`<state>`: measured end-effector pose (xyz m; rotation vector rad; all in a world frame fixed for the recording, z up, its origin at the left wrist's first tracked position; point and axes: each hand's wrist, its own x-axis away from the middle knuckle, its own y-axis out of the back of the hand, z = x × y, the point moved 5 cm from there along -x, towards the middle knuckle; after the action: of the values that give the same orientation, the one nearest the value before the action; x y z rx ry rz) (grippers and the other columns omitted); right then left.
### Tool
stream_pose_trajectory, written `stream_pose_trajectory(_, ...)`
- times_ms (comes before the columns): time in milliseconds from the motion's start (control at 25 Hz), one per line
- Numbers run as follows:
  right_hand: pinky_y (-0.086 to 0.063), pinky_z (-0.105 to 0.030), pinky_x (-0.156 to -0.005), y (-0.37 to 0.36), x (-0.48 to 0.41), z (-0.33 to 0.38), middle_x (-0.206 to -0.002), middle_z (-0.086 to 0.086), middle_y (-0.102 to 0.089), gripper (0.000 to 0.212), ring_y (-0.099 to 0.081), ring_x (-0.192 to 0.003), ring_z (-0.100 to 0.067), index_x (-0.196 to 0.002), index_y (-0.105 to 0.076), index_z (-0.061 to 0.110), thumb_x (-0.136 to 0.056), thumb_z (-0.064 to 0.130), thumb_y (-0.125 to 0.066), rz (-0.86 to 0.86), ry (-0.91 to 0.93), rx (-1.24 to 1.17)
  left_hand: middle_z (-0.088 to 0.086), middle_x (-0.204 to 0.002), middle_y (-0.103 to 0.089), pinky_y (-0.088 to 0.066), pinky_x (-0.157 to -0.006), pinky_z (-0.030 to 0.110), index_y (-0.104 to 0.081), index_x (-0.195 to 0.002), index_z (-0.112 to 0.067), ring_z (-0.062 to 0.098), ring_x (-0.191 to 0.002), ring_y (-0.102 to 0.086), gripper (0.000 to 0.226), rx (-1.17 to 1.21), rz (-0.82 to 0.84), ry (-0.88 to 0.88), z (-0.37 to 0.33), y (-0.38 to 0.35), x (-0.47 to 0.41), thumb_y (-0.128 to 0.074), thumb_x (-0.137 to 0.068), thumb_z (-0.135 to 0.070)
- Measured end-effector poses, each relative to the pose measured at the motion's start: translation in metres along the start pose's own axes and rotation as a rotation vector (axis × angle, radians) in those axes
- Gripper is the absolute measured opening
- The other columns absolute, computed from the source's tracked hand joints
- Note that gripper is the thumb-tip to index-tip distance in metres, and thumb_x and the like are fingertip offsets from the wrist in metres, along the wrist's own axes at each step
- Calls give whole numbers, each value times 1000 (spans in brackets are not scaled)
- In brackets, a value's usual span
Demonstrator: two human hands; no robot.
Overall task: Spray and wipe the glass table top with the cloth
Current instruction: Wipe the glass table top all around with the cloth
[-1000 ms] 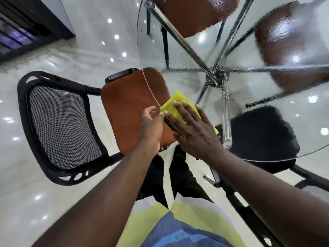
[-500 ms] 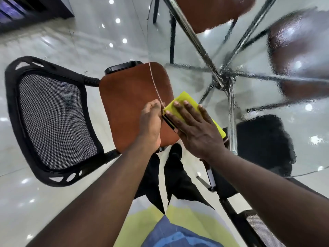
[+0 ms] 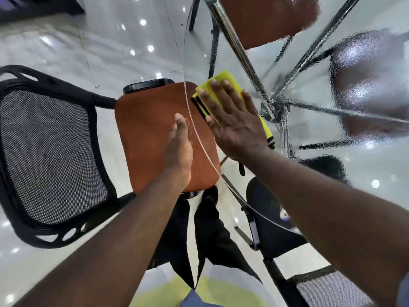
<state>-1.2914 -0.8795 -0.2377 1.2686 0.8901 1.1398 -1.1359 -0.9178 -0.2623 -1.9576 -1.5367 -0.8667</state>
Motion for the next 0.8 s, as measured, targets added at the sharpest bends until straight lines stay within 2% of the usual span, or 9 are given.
stream_pose_trajectory(80,-10,-47,-135,2,-5,-12,-181,6,-2,62,-2,-167,-16,-172,-8,38,-114,47,-27,-5,-78,3,2,-151,-57,-43,-118,46,-52,-150,-22,19,-136,-56,96,-74,12,-32,-2,-3,2,-45,-81,-87)
stream_pose_trajectory(160,-10,-49,-135,6,8,-26,-181,6,1,61,0,-168,-16,-172,-5,38,-115,45,-27,-4,-150,-24,7,-152,-56,-42,-117,42,-52,-150,-20,22,-138,-54,76,-159,37,-108,-5,-6,7,-45,-96,-73)
stream_pose_trajectory(240,-11,-51,-134,6,43,-36,-181,7,3,62,3,-167,-15,-172,-4,38,-115,44,-28,13,-242,-77,1,-152,-54,-41,-111,29,-48,-153,-21,15,-136,-52,53,-286,68,-182,-7,-6,8,-45,-108,-49)
stream_pose_trajectory(320,-9,-53,-134,0,88,-29,-181,7,4,63,4,-167,-16,-172,-4,37,-115,43,-30,48,-333,-72,-8,-151,-51,-38,-111,26,-41,-158,-30,10,-137,-48,54,-420,115,-200,-4,-3,8,-45,-107,-47)
stream_pose_trajectory(360,-8,-53,-134,-4,106,-19,-181,5,3,63,4,-168,-17,-172,-4,36,-115,42,-31,65,-354,-57,-8,-154,-49,-38,-115,30,-37,-159,-34,12,-141,-47,58,-483,134,-205,-1,-1,6,-44,-104,-51)
stream_pose_trajectory(440,-7,-53,-134,-11,112,8,-182,3,2,65,2,-168,-21,-172,-6,36,-114,41,-34,78,-288,-32,-6,-162,-43,-32,-123,36,-34,-161,-35,17,-148,-42,61,-558,149,-215,3,1,3,-42,-104,-54)
stream_pose_trajectory(600,-17,-52,-132,-8,46,21,-179,2,-18,57,-16,-167,-23,-170,-24,37,-115,46,-34,-6,51,-11,-3,-166,-37,-27,-124,36,-33,-162,-30,19,-152,-35,58,-681,72,-292,-5,-1,2,-36,-109,-54)
stream_pose_trajectory(680,-17,-52,-133,-6,20,-1,-180,1,-18,58,-15,-167,-22,-171,-22,36,-114,44,-33,-49,20,6,0,-172,-23,-19,-127,35,-25,-164,-24,19,-157,-23,63,-744,67,-345,-6,-10,4,-33,-109,-53)
stream_pose_trajectory(800,-15,-51,-133,1,17,-58,-181,3,-9,60,-9,-167,-21,-172,-12,37,-114,43,-27,-49,-152,5,4,-175,11,0,-128,31,-4,-167,-15,19,-161,6,75,-931,30,-521,-5,-22,13,-30,-109,-55)
